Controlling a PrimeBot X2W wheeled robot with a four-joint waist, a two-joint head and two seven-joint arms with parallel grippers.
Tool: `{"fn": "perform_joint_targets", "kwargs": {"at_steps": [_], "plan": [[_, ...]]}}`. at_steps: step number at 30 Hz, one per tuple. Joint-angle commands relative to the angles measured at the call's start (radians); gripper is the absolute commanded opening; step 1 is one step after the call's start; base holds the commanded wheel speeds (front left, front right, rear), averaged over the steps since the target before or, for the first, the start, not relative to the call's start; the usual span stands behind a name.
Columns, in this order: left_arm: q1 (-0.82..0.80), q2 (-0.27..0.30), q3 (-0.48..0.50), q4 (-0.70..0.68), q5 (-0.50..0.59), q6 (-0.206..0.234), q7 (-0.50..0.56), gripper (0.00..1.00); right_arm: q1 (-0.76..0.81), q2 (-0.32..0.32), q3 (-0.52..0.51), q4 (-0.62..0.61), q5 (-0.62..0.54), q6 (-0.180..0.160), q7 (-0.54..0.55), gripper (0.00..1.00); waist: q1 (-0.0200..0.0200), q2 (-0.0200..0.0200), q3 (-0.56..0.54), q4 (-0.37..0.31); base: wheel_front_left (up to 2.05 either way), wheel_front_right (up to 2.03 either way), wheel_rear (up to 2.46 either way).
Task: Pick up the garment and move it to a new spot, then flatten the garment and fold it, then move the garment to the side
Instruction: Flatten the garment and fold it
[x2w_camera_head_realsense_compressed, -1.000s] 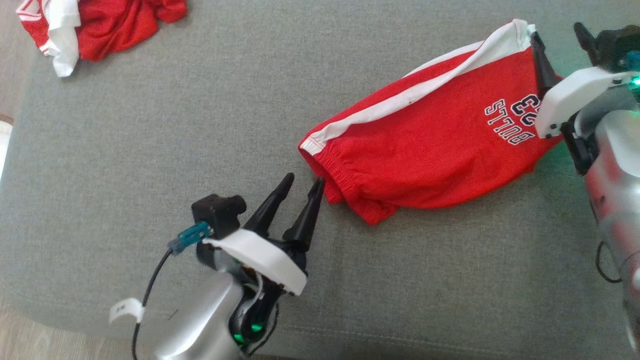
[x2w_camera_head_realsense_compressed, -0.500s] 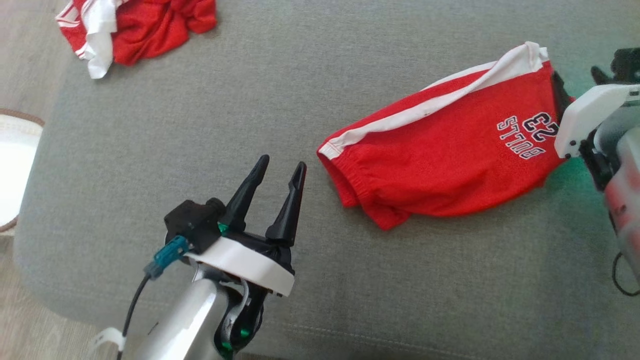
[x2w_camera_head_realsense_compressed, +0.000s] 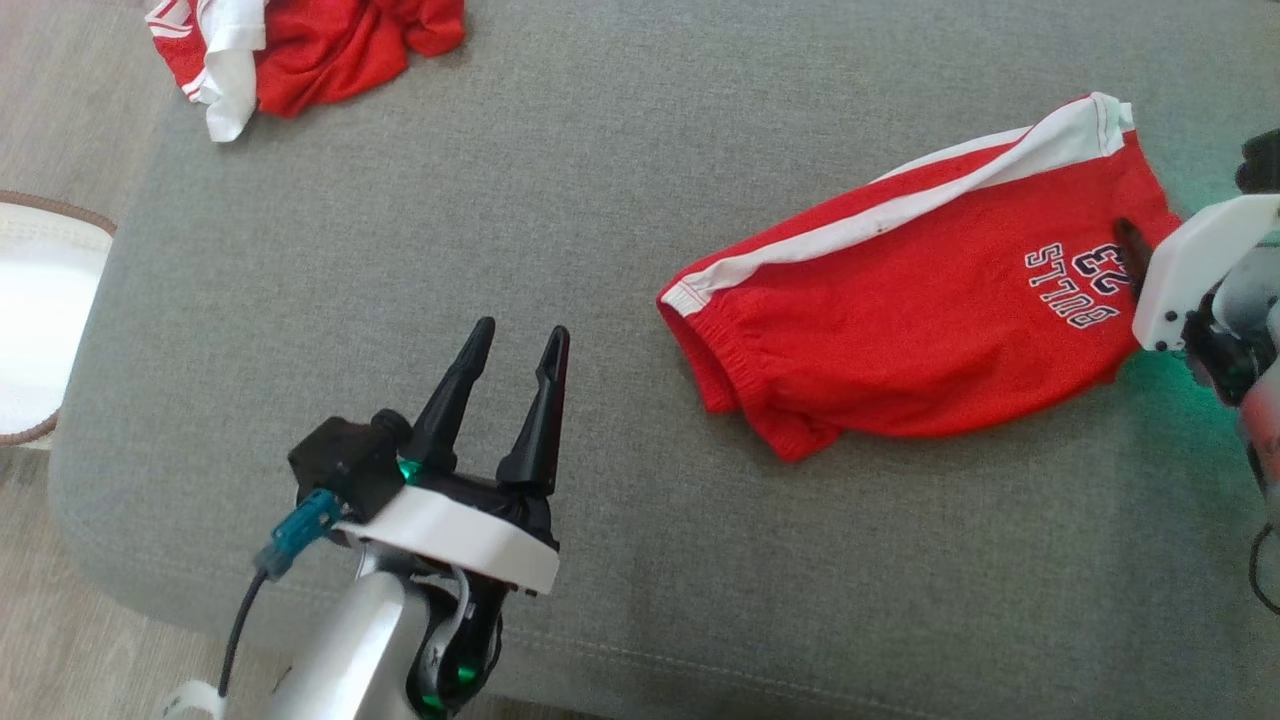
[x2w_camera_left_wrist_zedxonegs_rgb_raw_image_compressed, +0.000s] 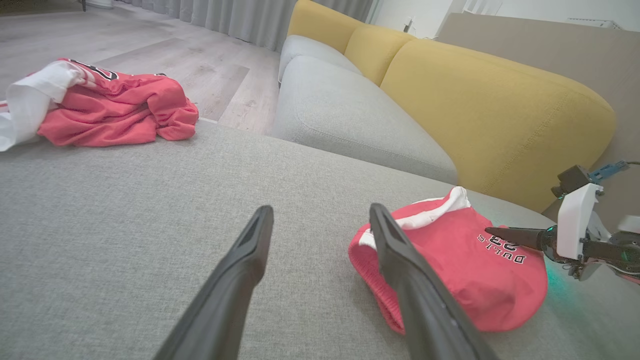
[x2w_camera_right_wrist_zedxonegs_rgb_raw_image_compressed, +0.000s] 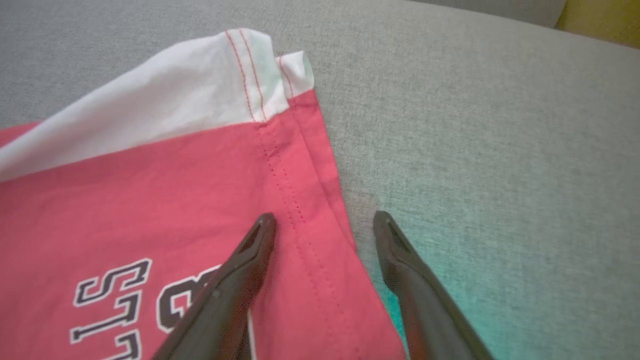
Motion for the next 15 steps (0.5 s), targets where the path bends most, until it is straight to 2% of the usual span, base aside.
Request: {"fn": "perform_joint_targets", "kwargs": {"at_steps": [1, 3, 4, 7, 8, 9, 10, 15], "plan": [[-0.013, 0.002, 0.041, -0.033, 0.012, -0.007, -0.012, 1.0, 0.024, -0.012, 0.033, -0.038, 0.025, 0.007, 0.027, 1.0, 0.0, 0.0, 0.003, -0.002, 0.0, 0.0, 0.0], [-0.013, 0.0, 0.045, -0.032, 0.014, -0.009, -0.012, 1.0, 0.03, -0.013, 0.043, -0.051, 0.038, 0.007, 0.04, 1.0, 0.0, 0.0, 0.004, -0.003, 0.0, 0.0, 0.0], [-0.013, -0.002, 0.048, -0.031, 0.015, -0.012, -0.012, 1.0, 0.035, -0.014, 0.053, -0.063, 0.051, 0.007, 0.051, 0.89, 0.0, 0.0, 0.006, -0.004, 0.0, 0.0, 0.0], [-0.014, -0.007, 0.056, -0.028, 0.021, -0.018, -0.012, 1.0, 0.047, -0.022, 0.075, -0.094, 0.082, 0.007, 0.06, 0.39, 0.0, 0.0, 0.011, -0.006, 0.0, 0.0, 0.0], [-0.015, -0.008, 0.059, -0.028, 0.022, -0.02, -0.012, 1.0, 0.049, -0.025, 0.081, -0.103, 0.09, 0.007, 0.056, 0.32, 0.0, 0.0, 0.013, -0.007, 0.0, 0.0, 0.0], [-0.015, -0.009, 0.062, -0.026, 0.024, -0.022, -0.012, 1.0, 0.05, -0.028, 0.086, -0.109, 0.096, 0.007, 0.049, 0.1, 0.0, 0.0, 0.013, -0.009, 0.0, 0.0, 0.0], [-0.015, -0.01, 0.066, -0.025, 0.026, -0.024, -0.012, 1.0, 0.051, -0.03, 0.089, -0.115, 0.101, 0.007, 0.037, 0.0, 0.0, 0.0, 0.014, -0.011, 0.0, 0.0, 0.0], [-0.015, -0.014, 0.086, -0.017, 0.037, -0.029, -0.012, 1.0, 0.047, -0.03, 0.096, -0.124, 0.111, 0.007, -0.044, 0.0, 0.0, 0.0, 0.006, -0.034, 0.0, 0.0, 0.0]]}}
